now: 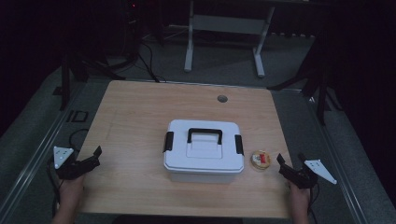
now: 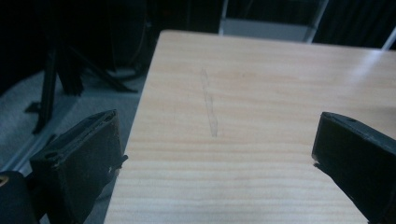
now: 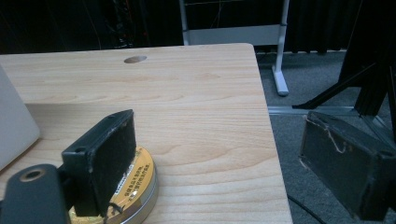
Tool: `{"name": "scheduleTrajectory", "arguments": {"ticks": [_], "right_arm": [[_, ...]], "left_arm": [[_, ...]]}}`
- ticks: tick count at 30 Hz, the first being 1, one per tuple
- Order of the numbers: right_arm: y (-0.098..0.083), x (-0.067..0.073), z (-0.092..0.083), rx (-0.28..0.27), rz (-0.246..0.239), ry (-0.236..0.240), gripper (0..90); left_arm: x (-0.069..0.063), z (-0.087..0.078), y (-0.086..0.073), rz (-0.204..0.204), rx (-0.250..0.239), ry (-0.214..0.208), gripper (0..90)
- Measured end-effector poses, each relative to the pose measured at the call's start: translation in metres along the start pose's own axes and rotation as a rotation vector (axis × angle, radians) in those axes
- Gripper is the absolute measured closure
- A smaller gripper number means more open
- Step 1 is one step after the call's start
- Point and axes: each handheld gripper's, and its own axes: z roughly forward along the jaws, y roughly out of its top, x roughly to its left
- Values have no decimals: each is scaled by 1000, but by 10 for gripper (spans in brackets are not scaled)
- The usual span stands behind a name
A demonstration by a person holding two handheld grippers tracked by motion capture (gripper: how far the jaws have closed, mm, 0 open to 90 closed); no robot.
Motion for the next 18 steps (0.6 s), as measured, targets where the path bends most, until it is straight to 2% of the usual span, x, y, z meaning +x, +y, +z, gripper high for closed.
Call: {"name": "scheduleTrajectory", "arguments": {"ticks": [1, 2, 3, 8, 11, 12, 13, 15, 16, 17, 18], "right_arm": [[0, 0, 0, 1, 1, 0, 105], [0, 0, 0, 0, -1, 1, 105], [0, 0, 0, 0, -2, 2, 105], [0, 1, 0, 3, -8, 3, 105], [0, 1, 0, 4, -11, 4, 105], [0, 1, 1, 4, -13, 7, 105], [0, 1, 0, 4, -11, 8, 105], [0, 1, 0, 3, -9, 9, 105], [0, 1, 0, 3, -9, 9, 105], [0, 1, 0, 2, -9, 16, 105], [0, 1, 0, 2, -9, 16, 105]], "left_arm": [[3, 2, 0, -7, 32, 4, 13], [3, 2, 0, -7, 32, 4, 13], [5, 4, 1, -22, 56, 0, 13], [7, 6, 1, -33, 83, 13, 13], [8, 6, 1, -36, 90, -3, 13], [8, 7, 2, -27, 96, -25, 13], [8, 10, 3, 9, 133, -93, 13], [10, 15, 4, 57, 189, -162, 13], [10, 15, 4, 57, 189, -162, 13], [12, 19, 4, 101, 241, -243, 13], [12, 19, 4, 101, 241, -243, 13]]}}
